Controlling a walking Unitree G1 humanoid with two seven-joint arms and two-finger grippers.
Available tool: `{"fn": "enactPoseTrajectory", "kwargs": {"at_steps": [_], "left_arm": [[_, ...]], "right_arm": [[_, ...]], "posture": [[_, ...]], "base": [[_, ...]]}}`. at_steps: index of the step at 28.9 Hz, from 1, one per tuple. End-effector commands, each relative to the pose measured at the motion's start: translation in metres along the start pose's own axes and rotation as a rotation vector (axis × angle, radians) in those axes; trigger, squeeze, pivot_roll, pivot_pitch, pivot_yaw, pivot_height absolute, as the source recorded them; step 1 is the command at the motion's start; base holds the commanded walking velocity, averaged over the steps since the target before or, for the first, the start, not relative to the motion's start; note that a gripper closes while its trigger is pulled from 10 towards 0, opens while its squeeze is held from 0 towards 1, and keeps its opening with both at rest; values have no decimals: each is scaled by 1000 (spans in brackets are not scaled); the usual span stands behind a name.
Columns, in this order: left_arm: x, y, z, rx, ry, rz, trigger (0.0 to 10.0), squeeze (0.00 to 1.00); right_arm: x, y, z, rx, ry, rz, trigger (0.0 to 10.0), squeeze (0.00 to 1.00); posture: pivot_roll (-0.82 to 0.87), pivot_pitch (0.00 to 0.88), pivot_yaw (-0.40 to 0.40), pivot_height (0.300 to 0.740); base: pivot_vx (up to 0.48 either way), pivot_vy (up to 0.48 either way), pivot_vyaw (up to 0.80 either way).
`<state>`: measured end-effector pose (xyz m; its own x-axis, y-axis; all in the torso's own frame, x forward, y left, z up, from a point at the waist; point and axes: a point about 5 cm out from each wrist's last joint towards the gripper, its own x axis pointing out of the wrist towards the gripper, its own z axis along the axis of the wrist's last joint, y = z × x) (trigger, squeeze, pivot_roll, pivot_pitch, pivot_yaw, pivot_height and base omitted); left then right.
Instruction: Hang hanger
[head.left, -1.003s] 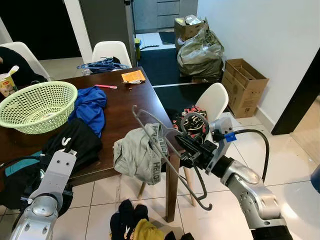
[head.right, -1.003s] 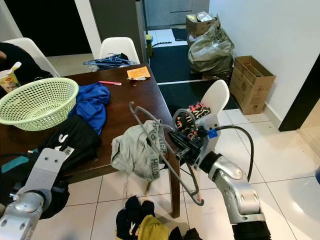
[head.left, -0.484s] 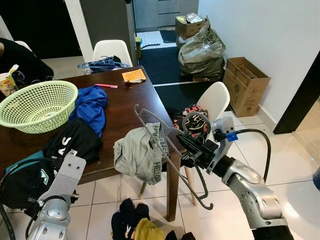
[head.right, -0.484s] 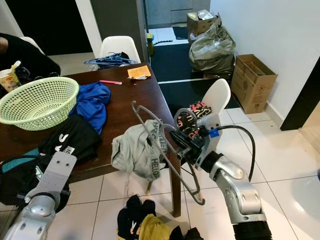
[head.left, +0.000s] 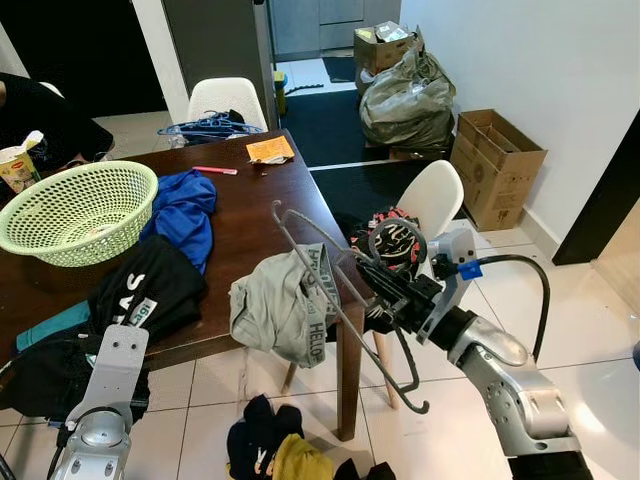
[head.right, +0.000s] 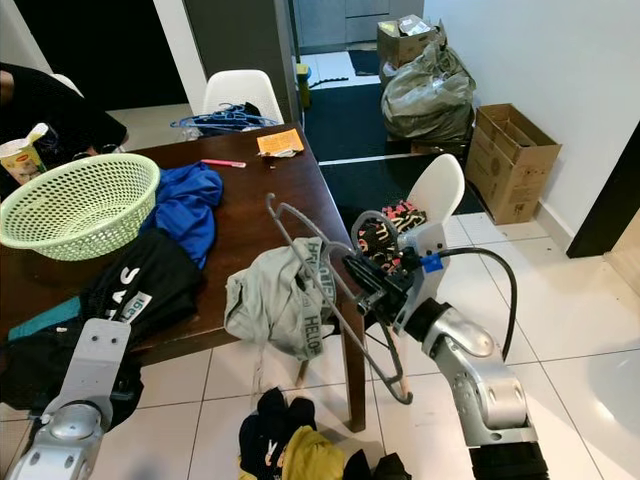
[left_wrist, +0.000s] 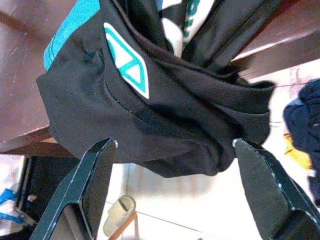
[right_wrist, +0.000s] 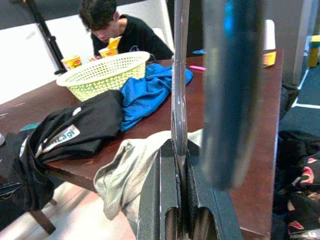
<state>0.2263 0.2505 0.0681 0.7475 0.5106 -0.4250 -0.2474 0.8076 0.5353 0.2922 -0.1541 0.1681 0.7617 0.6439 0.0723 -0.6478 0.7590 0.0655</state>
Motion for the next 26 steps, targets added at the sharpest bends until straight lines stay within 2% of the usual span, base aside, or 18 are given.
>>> {"fn": "enactPoseTrajectory", "kwargs": {"at_steps": [1, 5, 10, 13, 17, 20, 22, 24, 26], "left_arm": [[6, 0, 3, 35, -52, 34, 10000, 0], [8, -3, 8, 44, -98, 33, 10000, 0], [13, -14, 26, 39, -214, -18, 10000, 0], [14, -17, 28, 30, -221, -36, 10000, 0], [16, -25, 26, 5, -197, -75, 10000, 0], [16, -25, 26, 5, -197, -75, 10000, 0], [15, -34, 11, 9, -121, -115, 10000, 0], [15, -34, 11, 9, -121, -115, 10000, 0], [14, -47, -4, 34, -63, -174, 10000, 0]], "right_arm": [[0, 2, 6, -3, -23, 4, 10000, 0], [1, 2, 7, -1, -25, 10, 10000, 0], [2, 3, 7, 1, -26, 15, 10000, 0], [1, 4, 7, 1, -26, 15, 10000, 0], [0, 4, 7, -2, -24, 9, 10000, 0], [0, 4, 7, -2, -24, 9, 10000, 0], [-1, 3, 8, -3, -23, 4, 10000, 0], [-1, 3, 8, -3, -23, 4, 10000, 0], [-1, 3, 8, -4, -21, 3, 10000, 0]], "posture": [[-24, 53, 84, 740], [-21, 54, 83, 740], [-27, 53, 87, 740], [-31, 54, 91, 740], [-37, 55, 94, 740], [-37, 55, 94, 740], [-38, 57, 95, 740], [-38, 57, 95, 740], [-40, 57, 92, 740]], "base": [[0, 0, 0], [0, 0, 0], [0, 0, 0], [0, 0, 0], [0, 0, 0], [0, 0, 0], [0, 0, 0], [0, 0, 0], [0, 0, 0]]}}
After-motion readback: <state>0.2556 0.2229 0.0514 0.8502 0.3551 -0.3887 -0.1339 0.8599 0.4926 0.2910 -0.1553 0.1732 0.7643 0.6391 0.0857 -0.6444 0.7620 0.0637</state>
